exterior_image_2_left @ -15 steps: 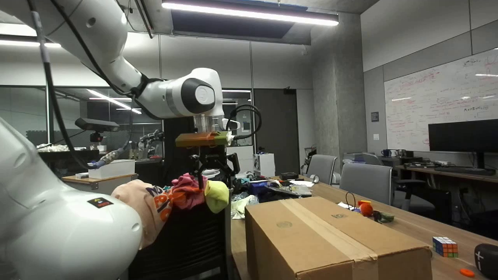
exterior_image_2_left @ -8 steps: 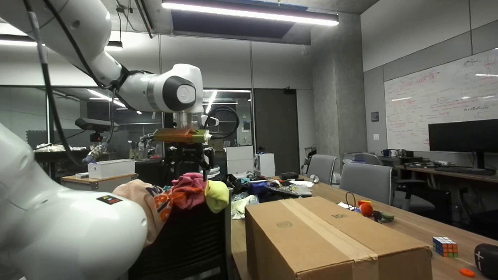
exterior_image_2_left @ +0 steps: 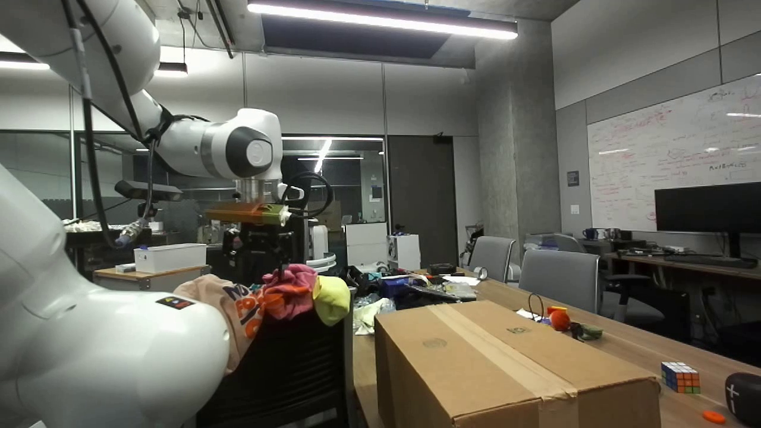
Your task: Put the peach shirt, pink shirt and the green towel on the top of the box
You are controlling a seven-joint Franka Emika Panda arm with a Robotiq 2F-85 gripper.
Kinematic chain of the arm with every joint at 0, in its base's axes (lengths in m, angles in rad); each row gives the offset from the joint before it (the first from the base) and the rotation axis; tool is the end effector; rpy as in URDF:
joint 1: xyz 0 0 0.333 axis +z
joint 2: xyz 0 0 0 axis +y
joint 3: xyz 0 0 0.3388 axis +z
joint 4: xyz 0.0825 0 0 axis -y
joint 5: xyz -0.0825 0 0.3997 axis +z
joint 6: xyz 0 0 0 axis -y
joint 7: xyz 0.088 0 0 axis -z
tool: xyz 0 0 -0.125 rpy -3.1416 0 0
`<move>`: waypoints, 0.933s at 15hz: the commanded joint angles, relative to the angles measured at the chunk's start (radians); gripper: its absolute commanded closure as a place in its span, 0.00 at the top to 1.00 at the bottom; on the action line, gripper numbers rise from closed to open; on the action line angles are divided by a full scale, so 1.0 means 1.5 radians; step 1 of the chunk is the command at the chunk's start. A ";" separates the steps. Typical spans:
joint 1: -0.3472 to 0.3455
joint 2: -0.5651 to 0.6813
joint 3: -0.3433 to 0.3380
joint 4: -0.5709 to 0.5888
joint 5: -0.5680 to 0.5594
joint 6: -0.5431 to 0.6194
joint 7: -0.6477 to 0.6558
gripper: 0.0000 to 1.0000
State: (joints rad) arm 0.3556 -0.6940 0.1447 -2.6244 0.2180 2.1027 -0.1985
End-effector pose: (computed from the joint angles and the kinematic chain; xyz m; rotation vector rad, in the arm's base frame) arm 0.3088 0.1856 0.4724 -2.8813 -0.8577 -0.2336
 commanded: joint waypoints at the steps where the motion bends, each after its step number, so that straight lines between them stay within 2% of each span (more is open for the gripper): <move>1: 0.015 0.045 0.014 0.042 0.035 0.010 0.025 1.00; 8: 0.040 0.118 0.036 0.079 0.091 0.009 0.022 1.00; 14: 0.051 0.177 0.071 0.102 0.101 0.005 0.031 1.00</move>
State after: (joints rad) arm 0.4201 -0.4787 0.2297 -2.5183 0.3466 2.1093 -0.1731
